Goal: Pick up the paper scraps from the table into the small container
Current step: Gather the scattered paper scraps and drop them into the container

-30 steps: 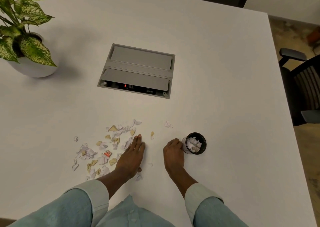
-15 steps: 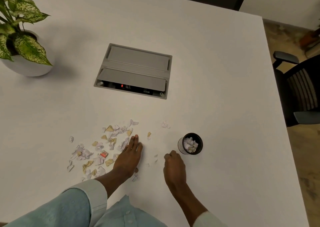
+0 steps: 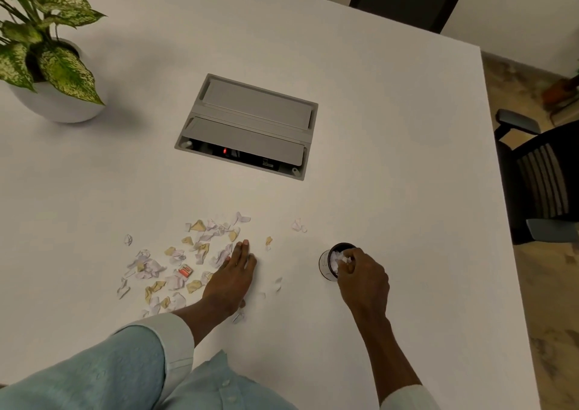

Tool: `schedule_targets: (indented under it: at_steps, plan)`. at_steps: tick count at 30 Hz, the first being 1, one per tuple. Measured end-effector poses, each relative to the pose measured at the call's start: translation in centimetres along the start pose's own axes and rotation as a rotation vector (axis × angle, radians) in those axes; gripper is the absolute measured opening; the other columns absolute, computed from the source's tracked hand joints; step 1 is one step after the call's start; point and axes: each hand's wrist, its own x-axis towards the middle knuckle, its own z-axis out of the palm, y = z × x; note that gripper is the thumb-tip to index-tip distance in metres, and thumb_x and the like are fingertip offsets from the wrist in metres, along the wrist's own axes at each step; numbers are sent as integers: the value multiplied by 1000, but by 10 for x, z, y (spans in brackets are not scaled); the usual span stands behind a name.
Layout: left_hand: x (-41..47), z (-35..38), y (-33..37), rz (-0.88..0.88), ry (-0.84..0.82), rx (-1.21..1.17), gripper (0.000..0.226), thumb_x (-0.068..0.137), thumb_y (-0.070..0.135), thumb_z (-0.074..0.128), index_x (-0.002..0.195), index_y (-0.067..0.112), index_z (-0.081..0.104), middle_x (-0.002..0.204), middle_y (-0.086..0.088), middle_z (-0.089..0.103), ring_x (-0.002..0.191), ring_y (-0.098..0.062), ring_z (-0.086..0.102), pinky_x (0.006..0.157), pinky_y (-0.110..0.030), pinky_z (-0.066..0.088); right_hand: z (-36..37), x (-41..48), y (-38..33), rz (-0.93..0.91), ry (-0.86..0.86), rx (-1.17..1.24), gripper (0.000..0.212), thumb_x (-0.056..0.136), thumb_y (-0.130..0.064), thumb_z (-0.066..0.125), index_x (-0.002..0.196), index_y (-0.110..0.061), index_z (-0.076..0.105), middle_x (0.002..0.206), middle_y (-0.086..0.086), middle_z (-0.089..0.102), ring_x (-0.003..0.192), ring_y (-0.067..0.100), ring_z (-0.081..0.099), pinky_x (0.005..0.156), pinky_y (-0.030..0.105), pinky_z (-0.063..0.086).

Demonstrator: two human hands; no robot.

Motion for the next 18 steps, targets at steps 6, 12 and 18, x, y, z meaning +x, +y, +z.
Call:
schedule_targets:
  at_steps: [6, 12, 18]
  plan:
    - [1, 5, -3, 6, 17, -16, 114, 81, 23, 85, 160, 2, 5, 167, -23, -23, 157, -37, -14, 126, -43, 24, 10, -4, -19, -87, 81, 70, 11, 88, -16, 64, 81, -24, 67, 82, -8, 67, 70, 17, 61, 64, 26, 39]
    - [0, 7, -7, 17, 38, -34, 111, 81, 18, 83, 160, 4, 6, 168, -21, -23, 158, -36, -14, 122, -42, 30, 49, 16, -58, -354, -164, 15, 18, 94, -23, 65, 110, -17, 70, 110, 2, 62, 93, 19, 66, 76, 32, 52]
    - [0, 6, -7, 15, 63, -82, 111, 80, 9, 82, 160, 5, 6, 168, -20, -23, 158, -34, -15, 120, -42, 34, 93, 53, -83, -328, -325, -152, 60, 93, -40, 67, 141, -10, 46, 137, 11, 44, 129, 29, 43, 94, 40, 50]
